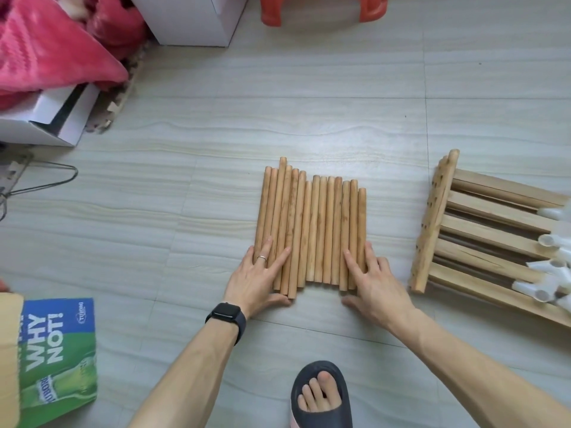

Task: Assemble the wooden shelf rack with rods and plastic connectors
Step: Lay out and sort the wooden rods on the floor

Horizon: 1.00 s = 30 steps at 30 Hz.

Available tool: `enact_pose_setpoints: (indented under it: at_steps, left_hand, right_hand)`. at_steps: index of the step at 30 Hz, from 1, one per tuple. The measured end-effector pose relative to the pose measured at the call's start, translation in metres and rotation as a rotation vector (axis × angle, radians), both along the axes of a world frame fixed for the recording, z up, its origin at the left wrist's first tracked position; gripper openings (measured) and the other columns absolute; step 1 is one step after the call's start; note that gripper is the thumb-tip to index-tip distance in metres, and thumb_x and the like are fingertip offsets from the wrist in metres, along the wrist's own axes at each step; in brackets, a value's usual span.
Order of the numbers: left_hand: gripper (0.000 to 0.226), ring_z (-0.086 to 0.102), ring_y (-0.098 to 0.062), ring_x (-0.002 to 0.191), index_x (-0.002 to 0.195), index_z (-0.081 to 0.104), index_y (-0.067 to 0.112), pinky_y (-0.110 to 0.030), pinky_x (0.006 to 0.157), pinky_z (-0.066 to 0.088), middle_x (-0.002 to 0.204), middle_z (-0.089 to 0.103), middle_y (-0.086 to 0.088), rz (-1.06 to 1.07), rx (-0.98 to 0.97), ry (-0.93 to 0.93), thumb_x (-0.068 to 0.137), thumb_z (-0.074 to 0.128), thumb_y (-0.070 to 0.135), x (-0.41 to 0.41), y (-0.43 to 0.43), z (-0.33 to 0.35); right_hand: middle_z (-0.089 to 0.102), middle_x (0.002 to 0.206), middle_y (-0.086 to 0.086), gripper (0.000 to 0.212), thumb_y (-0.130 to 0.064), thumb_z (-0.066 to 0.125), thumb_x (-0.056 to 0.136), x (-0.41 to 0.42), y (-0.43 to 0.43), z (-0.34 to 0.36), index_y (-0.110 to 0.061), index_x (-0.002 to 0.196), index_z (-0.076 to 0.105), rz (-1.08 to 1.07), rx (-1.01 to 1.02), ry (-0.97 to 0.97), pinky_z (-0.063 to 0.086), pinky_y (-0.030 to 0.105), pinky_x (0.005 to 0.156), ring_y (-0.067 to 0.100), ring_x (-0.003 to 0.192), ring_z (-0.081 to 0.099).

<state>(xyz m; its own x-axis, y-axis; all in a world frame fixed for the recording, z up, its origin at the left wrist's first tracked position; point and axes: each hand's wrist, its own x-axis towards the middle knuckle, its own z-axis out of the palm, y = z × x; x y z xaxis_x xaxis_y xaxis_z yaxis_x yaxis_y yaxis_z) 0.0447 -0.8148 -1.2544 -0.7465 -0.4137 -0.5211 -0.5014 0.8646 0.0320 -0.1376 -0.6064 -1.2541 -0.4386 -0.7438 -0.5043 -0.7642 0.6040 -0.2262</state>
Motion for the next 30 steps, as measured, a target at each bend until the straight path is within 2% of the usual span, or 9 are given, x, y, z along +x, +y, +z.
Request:
enact_pose_setpoints:
  at_steps: [3,5,8,11,13,17,22,27,30]
  left_hand:
    - [0.119,0.009,-0.038,0.154,0.152,-0.021,0.051,-0.049,0.114,0.037,0.168,-0.015,0.002,0.027,0.000,0.026,0.071,0.061,0.083,-0.002,-0.004,0.001]
    - [0.109,0.013,-0.037,0.153,0.152,-0.018,0.052,-0.048,0.114,0.037,0.169,-0.011,0.004,0.040,-0.012,0.066,0.078,0.057,0.081,-0.001,-0.004,0.000]
    - [0.103,0.014,-0.042,0.152,0.147,-0.020,0.060,-0.049,0.120,0.028,0.169,-0.009,-0.003,0.007,-0.009,0.086,0.081,0.056,0.078,-0.002,-0.004,0.001]
    - [0.103,0.012,-0.045,0.152,0.141,-0.023,0.067,-0.052,0.120,0.025,0.168,-0.014,-0.007,-0.027,-0.008,0.061,0.079,0.058,0.080,-0.003,-0.004,0.004]
    - [0.108,0.006,-0.044,0.153,0.141,-0.025,0.067,-0.055,0.115,0.033,0.166,-0.022,-0.005,-0.051,0.016,0.040,0.078,0.062,0.077,-0.002,-0.007,0.005]
    - [0.117,0.000,-0.036,0.155,0.146,-0.022,0.061,-0.055,0.101,0.051,0.165,-0.029,0.002,-0.150,0.050,-0.028,0.079,0.073,0.063,0.010,-0.024,0.010]
    - [0.098,0.013,-0.028,0.155,0.158,-0.007,0.043,-0.050,0.101,0.052,0.169,-0.013,-0.001,-0.183,-0.014,-0.069,0.092,0.064,0.051,0.009,-0.036,0.010]
    - [0.082,0.020,-0.026,0.153,0.160,-0.003,0.037,-0.046,0.100,0.053,0.170,-0.001,0.008,-0.202,-0.045,-0.037,0.099,0.049,0.055,0.015,-0.037,0.006]
    - [0.096,0.015,-0.025,0.154,0.160,-0.002,0.037,-0.047,0.105,0.050,0.169,-0.003,0.010,-0.145,-0.007,-0.010,0.090,0.057,0.066,0.017,-0.031,0.006]
  right_hand:
    - [-0.013,0.167,0.019,0.100,-0.059,0.060,0.093,-0.004,-0.003,-0.003,-0.027,0.162,-0.007,0.000,-0.046,0.004,0.044,0.042,0.111,0.033,0.142,0.022]
    - [-0.018,0.166,0.020,0.108,-0.064,0.061,0.090,-0.003,-0.001,-0.006,-0.026,0.161,-0.012,0.022,-0.055,0.006,0.042,0.041,0.112,0.033,0.141,0.020]
    - [-0.028,0.162,0.021,0.120,-0.066,0.065,0.084,-0.001,0.005,-0.008,-0.026,0.159,-0.019,0.094,-0.047,0.004,0.044,0.041,0.111,0.032,0.140,0.013]
    - [-0.027,0.162,0.022,0.108,-0.056,0.063,0.092,-0.005,0.007,-0.008,-0.024,0.160,-0.015,0.150,-0.041,-0.006,0.046,0.043,0.109,0.035,0.142,0.014]
    - [-0.022,0.163,0.026,0.098,-0.051,0.059,0.096,-0.008,0.006,-0.009,-0.022,0.161,-0.009,0.189,-0.042,0.020,0.048,0.043,0.105,0.036,0.142,0.017]
    - [-0.015,0.164,0.027,0.089,-0.053,0.053,0.100,-0.008,0.005,-0.011,-0.022,0.162,-0.003,0.200,-0.045,0.058,0.052,0.042,0.098,0.035,0.140,0.022]
    - [-0.009,0.166,0.024,0.086,-0.054,0.054,0.098,-0.007,0.001,-0.011,-0.025,0.162,0.004,0.160,-0.067,0.061,0.052,0.041,0.097,0.033,0.139,0.026]
    - [-0.008,0.168,0.021,0.084,-0.056,0.053,0.098,-0.006,0.001,-0.009,-0.027,0.162,0.008,0.114,-0.107,0.064,0.041,0.038,0.110,0.031,0.140,0.028]
    - [-0.011,0.168,0.019,0.087,-0.059,0.049,0.099,-0.004,0.004,-0.009,-0.026,0.163,0.000,0.115,-0.114,0.076,0.038,0.038,0.113,0.030,0.140,0.027]
